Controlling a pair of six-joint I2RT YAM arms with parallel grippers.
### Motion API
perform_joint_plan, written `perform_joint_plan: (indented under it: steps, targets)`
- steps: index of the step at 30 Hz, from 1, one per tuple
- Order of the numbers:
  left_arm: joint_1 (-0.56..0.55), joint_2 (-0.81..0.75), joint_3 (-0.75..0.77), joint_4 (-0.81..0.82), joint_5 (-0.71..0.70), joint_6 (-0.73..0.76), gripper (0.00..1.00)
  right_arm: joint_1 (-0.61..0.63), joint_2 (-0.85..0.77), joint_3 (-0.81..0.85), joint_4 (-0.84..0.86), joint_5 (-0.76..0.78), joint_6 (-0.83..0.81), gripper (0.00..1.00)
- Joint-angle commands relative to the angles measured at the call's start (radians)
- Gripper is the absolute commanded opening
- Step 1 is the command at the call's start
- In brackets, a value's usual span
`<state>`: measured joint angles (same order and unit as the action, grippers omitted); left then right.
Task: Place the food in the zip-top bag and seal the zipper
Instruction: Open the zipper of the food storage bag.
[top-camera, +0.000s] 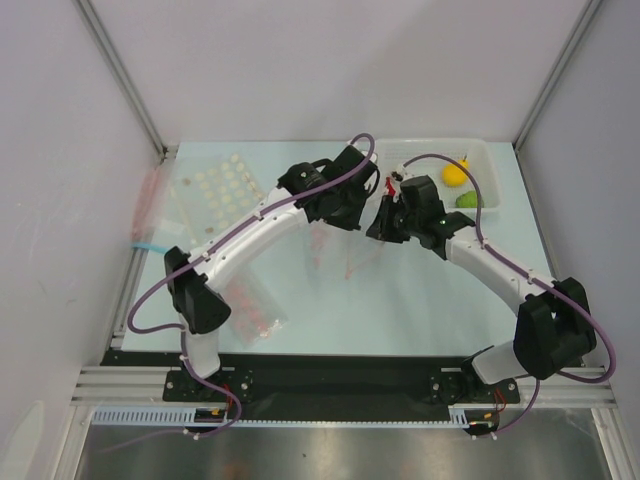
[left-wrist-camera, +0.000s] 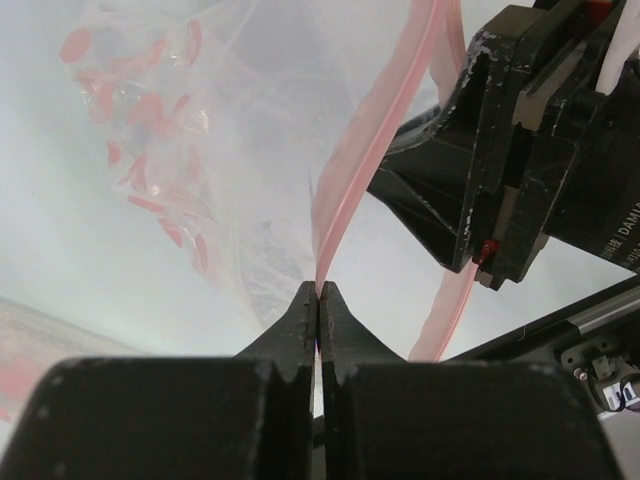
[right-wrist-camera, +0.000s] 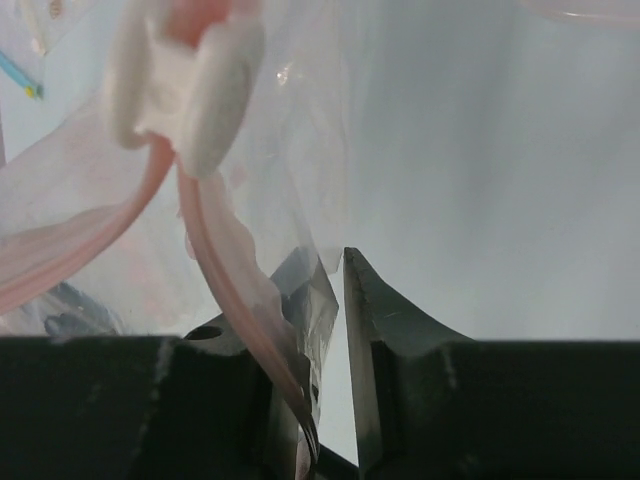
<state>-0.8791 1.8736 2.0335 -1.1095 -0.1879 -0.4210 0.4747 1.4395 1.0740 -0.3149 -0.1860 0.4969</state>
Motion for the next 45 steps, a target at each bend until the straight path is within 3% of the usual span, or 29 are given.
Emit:
perform_joint_plan:
  steps: [1,4,8,13,17,20,26,36,39,41,45]
  targets:
    - [0.008,0.012,0.042,0.0,-0.012,-0.009,0.0,-0.011,-0.033,0.029,-0.039,0.054,-0.006,0.25]
    - [0.008,0.024,0.04,0.004,-0.021,-0.007,0.0,-0.018,-0.031,0.024,-0.087,0.092,-0.008,0.19]
    - [0.012,0.032,0.044,-0.001,-0.028,-0.01,0.0,-0.036,-0.036,-0.009,-0.121,0.138,-0.008,0.2]
    - [0.014,0.036,0.073,-0.019,-0.028,-0.012,0.0,-0.05,-0.036,-0.019,-0.158,0.178,-0.018,0.34]
    - [0.014,0.041,0.099,-0.033,-0.025,-0.01,0.0,-0.047,-0.048,-0.028,-0.133,0.143,-0.023,0.52]
    - [0.014,0.042,0.117,-0.052,-0.027,-0.009,0.0,-0.042,-0.057,-0.028,-0.118,0.116,-0.024,0.57]
    - [0.014,0.059,0.189,-0.128,-0.099,0.001,0.0,-0.027,-0.034,-0.028,-0.024,0.016,-0.024,0.51]
    - [0.014,0.044,0.243,-0.236,-0.235,0.014,0.0,0.021,0.13,0.11,0.114,-0.188,-0.026,0.45]
    - [0.019,0.024,0.165,-0.202,-0.217,0.005,0.0,0.025,0.163,0.145,0.102,-0.19,-0.026,0.54]
    - [0.026,0.009,0.081,-0.149,-0.168,0.001,0.0,0.025,0.168,0.152,0.093,-0.188,-0.031,0.66]
    - [0.032,0.021,0.008,-0.095,-0.116,-0.024,0.0,0.022,0.147,0.133,0.092,-0.188,-0.04,0.74]
